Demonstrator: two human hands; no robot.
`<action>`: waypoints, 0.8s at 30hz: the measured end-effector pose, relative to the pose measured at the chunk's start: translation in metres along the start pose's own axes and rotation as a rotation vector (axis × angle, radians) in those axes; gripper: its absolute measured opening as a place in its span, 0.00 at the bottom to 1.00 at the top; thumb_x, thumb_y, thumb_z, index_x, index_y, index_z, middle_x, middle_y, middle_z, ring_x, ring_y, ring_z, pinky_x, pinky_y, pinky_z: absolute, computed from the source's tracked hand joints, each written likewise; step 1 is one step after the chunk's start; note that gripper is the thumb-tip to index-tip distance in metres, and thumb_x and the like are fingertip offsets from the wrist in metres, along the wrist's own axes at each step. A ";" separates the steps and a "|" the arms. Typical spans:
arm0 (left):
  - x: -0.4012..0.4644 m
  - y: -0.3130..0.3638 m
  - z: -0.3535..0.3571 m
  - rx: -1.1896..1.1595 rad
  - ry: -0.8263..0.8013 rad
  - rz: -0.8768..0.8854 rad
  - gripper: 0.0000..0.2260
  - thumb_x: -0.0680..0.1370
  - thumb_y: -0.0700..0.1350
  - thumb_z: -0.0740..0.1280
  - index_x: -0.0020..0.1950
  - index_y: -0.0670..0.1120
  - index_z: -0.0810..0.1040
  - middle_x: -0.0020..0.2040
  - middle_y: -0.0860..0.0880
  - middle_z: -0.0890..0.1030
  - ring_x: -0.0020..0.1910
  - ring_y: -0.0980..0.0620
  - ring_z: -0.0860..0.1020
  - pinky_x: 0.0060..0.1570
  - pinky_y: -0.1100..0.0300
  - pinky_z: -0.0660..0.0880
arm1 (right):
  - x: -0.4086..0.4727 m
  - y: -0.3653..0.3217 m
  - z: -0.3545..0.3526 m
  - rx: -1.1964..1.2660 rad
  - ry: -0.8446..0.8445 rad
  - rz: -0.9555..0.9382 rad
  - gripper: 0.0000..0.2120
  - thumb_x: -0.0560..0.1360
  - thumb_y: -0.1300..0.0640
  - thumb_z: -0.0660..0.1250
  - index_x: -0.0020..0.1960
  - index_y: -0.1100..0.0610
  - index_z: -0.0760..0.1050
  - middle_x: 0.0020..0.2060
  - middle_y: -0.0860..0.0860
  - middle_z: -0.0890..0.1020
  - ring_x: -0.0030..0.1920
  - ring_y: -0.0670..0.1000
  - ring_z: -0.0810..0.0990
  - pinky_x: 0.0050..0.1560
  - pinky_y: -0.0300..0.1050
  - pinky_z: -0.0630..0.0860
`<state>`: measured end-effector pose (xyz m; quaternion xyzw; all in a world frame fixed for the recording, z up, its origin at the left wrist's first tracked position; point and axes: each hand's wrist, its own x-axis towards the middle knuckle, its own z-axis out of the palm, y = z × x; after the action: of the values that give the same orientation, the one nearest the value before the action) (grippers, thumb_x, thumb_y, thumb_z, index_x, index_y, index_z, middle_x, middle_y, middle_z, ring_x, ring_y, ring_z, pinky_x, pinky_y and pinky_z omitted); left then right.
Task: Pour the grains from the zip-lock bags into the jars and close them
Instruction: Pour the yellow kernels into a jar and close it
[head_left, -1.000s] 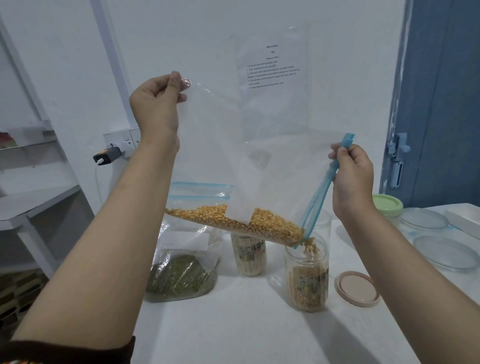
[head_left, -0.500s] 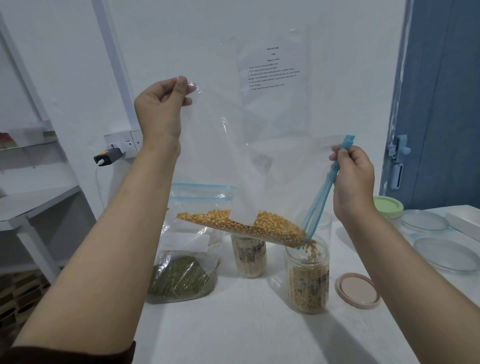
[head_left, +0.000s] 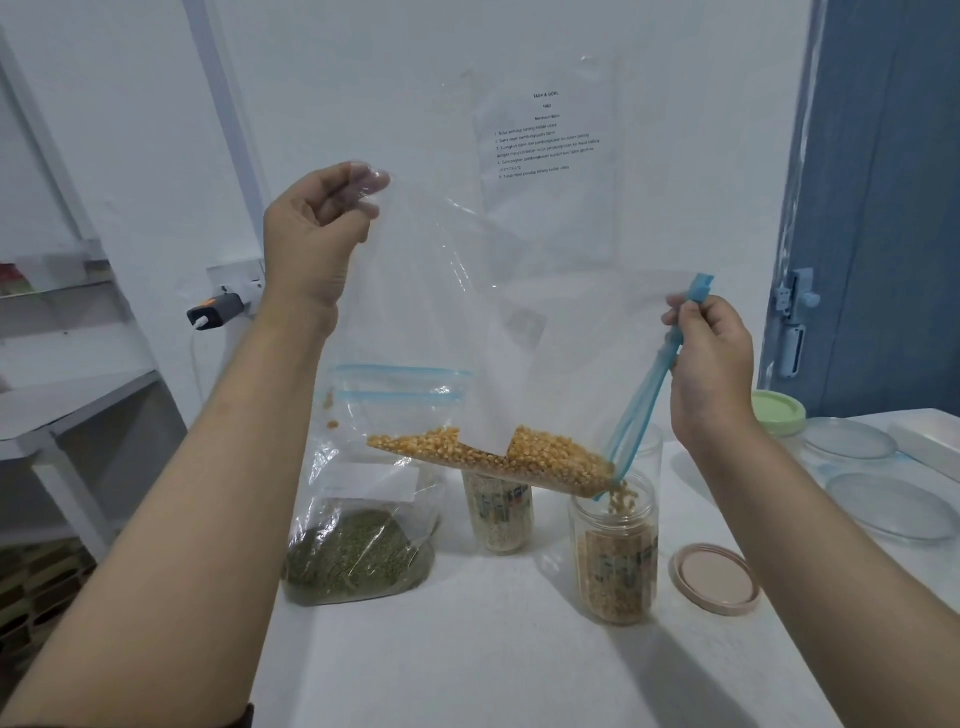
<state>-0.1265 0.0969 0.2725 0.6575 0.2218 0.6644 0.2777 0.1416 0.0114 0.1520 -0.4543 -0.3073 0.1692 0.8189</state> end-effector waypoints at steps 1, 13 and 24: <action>0.000 -0.001 -0.001 0.003 -0.008 0.003 0.21 0.70 0.26 0.56 0.58 0.39 0.78 0.48 0.52 0.85 0.45 0.58 0.80 0.43 0.68 0.72 | 0.000 0.000 0.000 0.001 0.000 0.002 0.12 0.83 0.59 0.57 0.47 0.48 0.76 0.39 0.43 0.76 0.44 0.42 0.73 0.51 0.41 0.68; -0.002 0.000 -0.016 0.044 -0.090 0.082 0.20 0.73 0.24 0.61 0.61 0.37 0.78 0.48 0.53 0.86 0.45 0.54 0.82 0.53 0.62 0.76 | -0.002 0.000 -0.003 0.006 0.006 0.007 0.12 0.83 0.59 0.57 0.47 0.48 0.77 0.39 0.43 0.76 0.44 0.41 0.74 0.56 0.43 0.71; -0.001 -0.001 -0.015 0.073 -0.057 0.147 0.15 0.74 0.32 0.71 0.61 0.39 0.80 0.46 0.57 0.86 0.50 0.56 0.83 0.56 0.61 0.77 | -0.004 -0.001 -0.002 -0.005 0.016 0.008 0.12 0.83 0.59 0.58 0.47 0.49 0.77 0.39 0.42 0.77 0.44 0.41 0.74 0.58 0.44 0.72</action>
<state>-0.1417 0.0984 0.2706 0.7001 0.1891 0.6556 0.2105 0.1397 0.0070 0.1508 -0.4588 -0.2992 0.1679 0.8196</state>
